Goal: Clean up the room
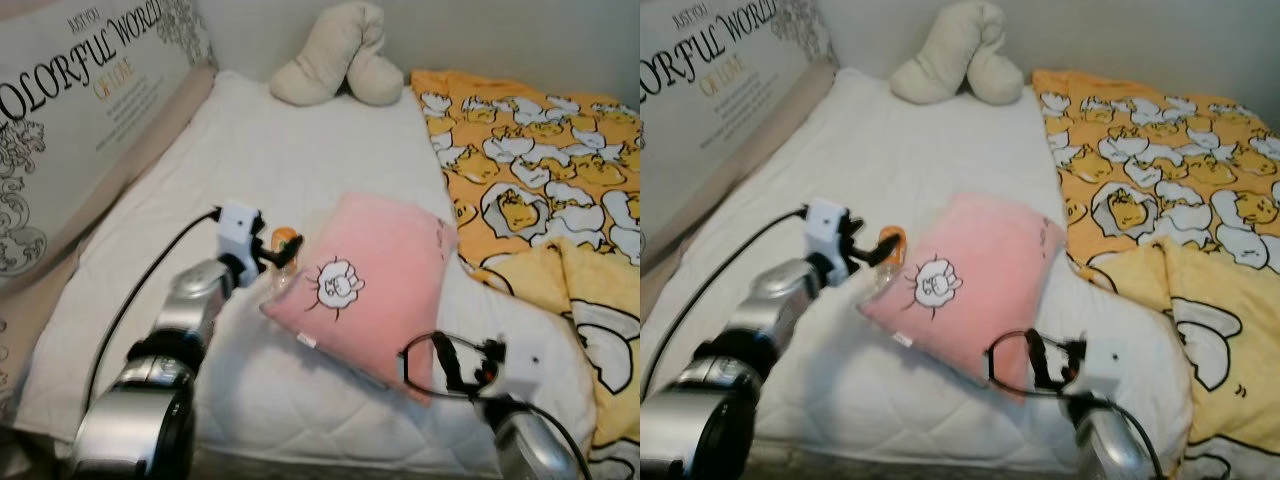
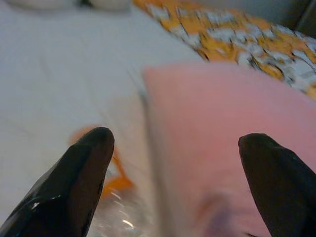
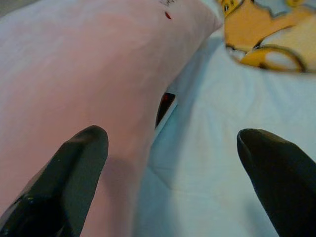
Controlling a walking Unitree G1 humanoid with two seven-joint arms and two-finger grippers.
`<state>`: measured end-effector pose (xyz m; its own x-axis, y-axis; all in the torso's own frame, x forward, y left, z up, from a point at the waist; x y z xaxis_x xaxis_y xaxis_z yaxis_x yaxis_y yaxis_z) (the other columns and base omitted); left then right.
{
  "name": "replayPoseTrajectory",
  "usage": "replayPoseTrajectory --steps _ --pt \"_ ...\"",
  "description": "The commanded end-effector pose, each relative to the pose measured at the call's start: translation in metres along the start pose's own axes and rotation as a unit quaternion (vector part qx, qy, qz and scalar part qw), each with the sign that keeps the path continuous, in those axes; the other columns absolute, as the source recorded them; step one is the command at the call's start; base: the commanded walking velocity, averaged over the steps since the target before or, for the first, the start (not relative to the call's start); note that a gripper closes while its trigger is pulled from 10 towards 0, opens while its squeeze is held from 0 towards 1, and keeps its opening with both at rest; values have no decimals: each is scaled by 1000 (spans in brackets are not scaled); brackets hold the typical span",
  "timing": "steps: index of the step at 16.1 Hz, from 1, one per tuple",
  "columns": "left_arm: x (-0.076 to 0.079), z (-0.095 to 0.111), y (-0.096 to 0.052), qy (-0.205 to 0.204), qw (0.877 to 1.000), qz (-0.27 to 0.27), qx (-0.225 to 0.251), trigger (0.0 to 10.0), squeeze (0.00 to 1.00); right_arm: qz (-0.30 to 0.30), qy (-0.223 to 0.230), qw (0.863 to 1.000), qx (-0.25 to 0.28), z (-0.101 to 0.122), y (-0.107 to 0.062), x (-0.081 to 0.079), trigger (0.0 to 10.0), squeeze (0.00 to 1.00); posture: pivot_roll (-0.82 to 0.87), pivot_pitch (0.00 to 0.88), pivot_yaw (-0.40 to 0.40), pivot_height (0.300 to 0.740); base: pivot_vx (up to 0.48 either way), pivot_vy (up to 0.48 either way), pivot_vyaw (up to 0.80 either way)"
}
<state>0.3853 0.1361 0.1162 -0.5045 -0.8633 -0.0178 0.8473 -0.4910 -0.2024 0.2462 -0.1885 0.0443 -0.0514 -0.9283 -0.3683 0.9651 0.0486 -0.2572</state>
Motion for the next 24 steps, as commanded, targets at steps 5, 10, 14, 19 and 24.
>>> replayPoseTrajectory --steps 5,10,14,19,24 --pt "24 -23 6 -78 992 -55 -83 10000 0 33 52 998 -20 5 20 -19 10000 0 65 0 2 740 0 0 0" --pt "49 -22 12 -130 975 -145 -108 10000 0 55 116 986 -107 -23 43 -34 10000 0 63 0 8 740 0 0 0" --pt "80 -51 14 -83 967 -158 -181 10000 0 50 107 985 -129 -25 65 -35 10000 0 79 0 5 740 0 0 0" --pt "76 -65 14 -30 975 -73 -206 0 0 39 91 986 -136 -21 81 -38 0 0 86 0 3 740 0 0 0" --pt "61 -50 18 -98 984 -18 -146 0 0 40 85 988 -120 -15 84 -30 0 0 81 0 21 740 0 0 0"
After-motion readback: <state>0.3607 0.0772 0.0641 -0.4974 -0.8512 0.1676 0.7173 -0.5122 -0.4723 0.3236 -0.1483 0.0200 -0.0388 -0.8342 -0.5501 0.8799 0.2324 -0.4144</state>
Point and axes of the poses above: a point about 5 cm out from each wrist's last joint towards the gripper, its own y axis pointing out of the wrist towards the gripper, its own z axis along the axis of the wrist's last joint, x = y × z, the point moved 1 cm from there along y, pointing out of the wrist towards the gripper, and after that the axes turned 7 degrees about y, right-handed, at the moved point
